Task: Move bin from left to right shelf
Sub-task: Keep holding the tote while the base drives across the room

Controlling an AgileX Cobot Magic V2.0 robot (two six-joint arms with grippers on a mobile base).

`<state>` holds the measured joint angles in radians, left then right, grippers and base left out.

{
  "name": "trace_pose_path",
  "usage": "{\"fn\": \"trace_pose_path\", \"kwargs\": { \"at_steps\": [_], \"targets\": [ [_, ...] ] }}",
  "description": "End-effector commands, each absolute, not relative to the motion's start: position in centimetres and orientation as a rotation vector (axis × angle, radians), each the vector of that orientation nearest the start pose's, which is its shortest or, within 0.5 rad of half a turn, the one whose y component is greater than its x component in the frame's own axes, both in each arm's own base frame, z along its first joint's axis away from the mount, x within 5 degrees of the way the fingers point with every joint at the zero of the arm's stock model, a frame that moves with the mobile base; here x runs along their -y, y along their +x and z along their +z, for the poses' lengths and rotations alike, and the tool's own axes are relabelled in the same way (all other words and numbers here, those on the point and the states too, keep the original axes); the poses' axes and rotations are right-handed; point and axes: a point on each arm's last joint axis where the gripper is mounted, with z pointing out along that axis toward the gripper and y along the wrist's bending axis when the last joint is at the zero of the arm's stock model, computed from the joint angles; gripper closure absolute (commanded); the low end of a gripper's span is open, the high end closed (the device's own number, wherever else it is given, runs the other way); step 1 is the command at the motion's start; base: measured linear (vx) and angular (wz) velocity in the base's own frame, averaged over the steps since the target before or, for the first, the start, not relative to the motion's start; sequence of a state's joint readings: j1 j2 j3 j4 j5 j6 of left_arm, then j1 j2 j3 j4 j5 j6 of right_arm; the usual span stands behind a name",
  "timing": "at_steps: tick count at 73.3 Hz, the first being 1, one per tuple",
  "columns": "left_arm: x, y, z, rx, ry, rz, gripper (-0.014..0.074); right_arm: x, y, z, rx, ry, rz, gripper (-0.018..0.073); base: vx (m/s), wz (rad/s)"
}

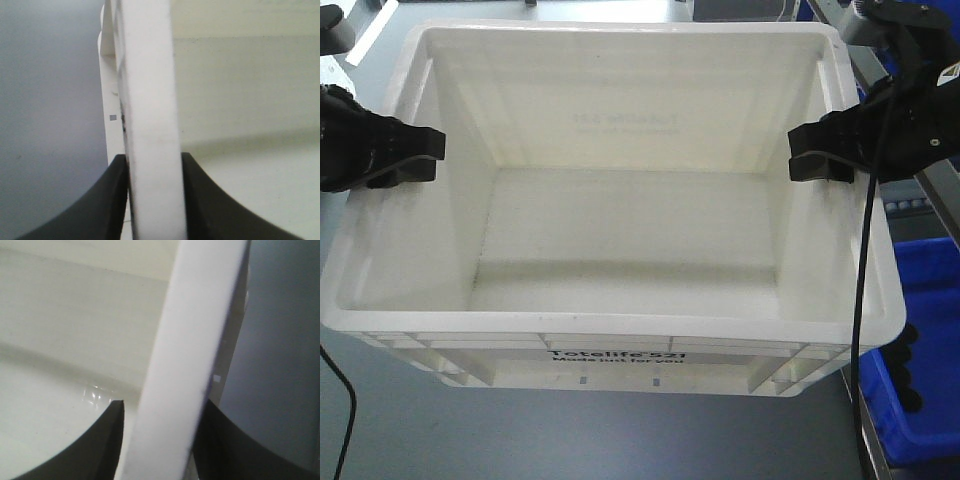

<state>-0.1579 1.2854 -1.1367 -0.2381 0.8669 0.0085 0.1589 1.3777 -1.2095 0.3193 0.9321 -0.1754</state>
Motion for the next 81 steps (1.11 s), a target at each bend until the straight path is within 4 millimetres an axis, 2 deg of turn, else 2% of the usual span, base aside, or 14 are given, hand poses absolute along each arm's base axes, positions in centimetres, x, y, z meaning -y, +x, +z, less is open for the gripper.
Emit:
{"fn": "trace_pose_path", "kwargs": {
  "at_steps": [1, 81],
  "targets": [
    [5.83, 25.51, 37.06, -2.316, 0.114, -0.368, 0.0594, -6.49, 27.51, 36.28, -2.384, -0.297, 0.364, 0.0564, 0.47, 0.08],
    [5.84, 25.48, 36.98, -2.326, 0.116, -0.368, 0.0594, -6.49, 27.51, 36.28, -2.385, -0.297, 0.364, 0.0564, 0.45, 0.12]
  ]
}}
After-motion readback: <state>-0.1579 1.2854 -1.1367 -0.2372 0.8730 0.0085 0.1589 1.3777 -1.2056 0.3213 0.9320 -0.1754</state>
